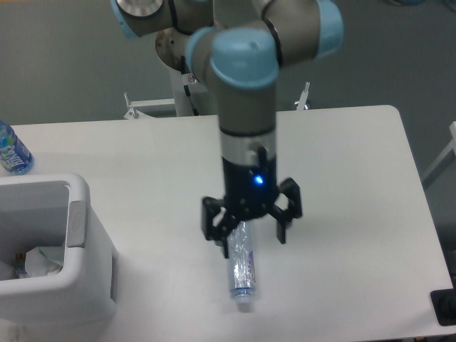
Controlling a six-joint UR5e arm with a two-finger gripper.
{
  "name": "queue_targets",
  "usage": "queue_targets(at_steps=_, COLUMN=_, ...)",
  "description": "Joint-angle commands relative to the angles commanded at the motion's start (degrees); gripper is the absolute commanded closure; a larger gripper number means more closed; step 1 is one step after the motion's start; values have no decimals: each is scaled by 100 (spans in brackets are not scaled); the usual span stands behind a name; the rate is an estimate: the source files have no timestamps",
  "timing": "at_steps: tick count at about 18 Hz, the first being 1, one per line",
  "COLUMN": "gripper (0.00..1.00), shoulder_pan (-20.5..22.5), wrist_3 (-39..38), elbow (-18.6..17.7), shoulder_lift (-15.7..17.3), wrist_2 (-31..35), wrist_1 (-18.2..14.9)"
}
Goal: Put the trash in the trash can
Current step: 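Move the gripper over the clear water bottle and lower to its cap end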
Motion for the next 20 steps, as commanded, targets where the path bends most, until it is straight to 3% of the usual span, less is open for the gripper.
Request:
queue_targets(at_steps=4, gripper=0, shoulder_pan=-9, wrist_3=45, elbow=96, shoulder_lift=-597, wrist_2=0, wrist_1=26)
queue_targets(at_steps=7, gripper=0, shoulder_pan=-26, wrist_3=54, elbow=97, shoulder_lift=-766, wrist_2=-17, wrist_1=0)
queue_targets(at_steps=12, gripper=0, shoulder_pan=-131, wrist_3=10, elbow=342, shoulder_lift=-1336, wrist_2=0, wrist_1=44)
queue_targets(at_steps=20, gripper=0, shoulder_pan=-369, wrist_3=27, elbow=308, shoulder_lift=-1636, wrist_2=193, wrist_1=70)
